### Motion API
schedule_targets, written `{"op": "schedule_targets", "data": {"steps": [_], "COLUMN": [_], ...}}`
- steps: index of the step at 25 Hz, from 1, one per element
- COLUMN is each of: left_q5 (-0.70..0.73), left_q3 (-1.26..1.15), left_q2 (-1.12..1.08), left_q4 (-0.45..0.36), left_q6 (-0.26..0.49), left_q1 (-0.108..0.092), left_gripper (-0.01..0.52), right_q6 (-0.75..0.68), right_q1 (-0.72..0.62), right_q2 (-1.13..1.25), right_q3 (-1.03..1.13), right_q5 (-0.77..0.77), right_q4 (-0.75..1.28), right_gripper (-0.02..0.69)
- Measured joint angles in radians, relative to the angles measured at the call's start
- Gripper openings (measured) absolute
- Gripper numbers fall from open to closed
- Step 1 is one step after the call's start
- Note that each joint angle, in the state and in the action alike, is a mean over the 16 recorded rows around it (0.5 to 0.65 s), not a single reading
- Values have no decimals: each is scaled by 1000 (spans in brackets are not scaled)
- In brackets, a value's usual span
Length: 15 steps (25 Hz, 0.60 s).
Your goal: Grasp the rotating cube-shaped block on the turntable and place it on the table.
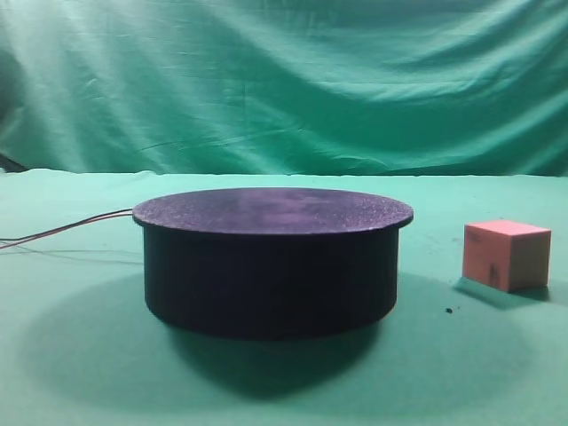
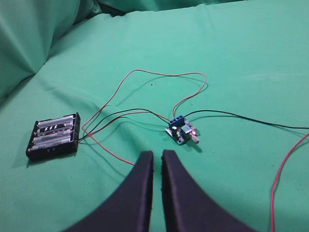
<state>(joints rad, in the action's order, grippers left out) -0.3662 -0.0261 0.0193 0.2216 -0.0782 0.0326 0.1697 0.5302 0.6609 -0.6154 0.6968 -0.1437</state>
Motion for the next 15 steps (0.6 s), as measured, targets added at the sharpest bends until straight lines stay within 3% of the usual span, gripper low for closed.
{"op": "schedule_targets", "data": {"steps": [6,15], "left_q5": [0,0], "left_q3": [0,0], "left_q2": [0,0], "left_q4": [0,0], "left_q6": [0,0], "left_q1": [0,0], "left_gripper": [0,0], "right_q6": [86,103], "right_q1": [-108,-313], "right_q2": [-104,-389], "right_q3": [121,415], "right_q5": [-170,-411], "right_q4": [-10,-42], "right_gripper": [0,0]}}
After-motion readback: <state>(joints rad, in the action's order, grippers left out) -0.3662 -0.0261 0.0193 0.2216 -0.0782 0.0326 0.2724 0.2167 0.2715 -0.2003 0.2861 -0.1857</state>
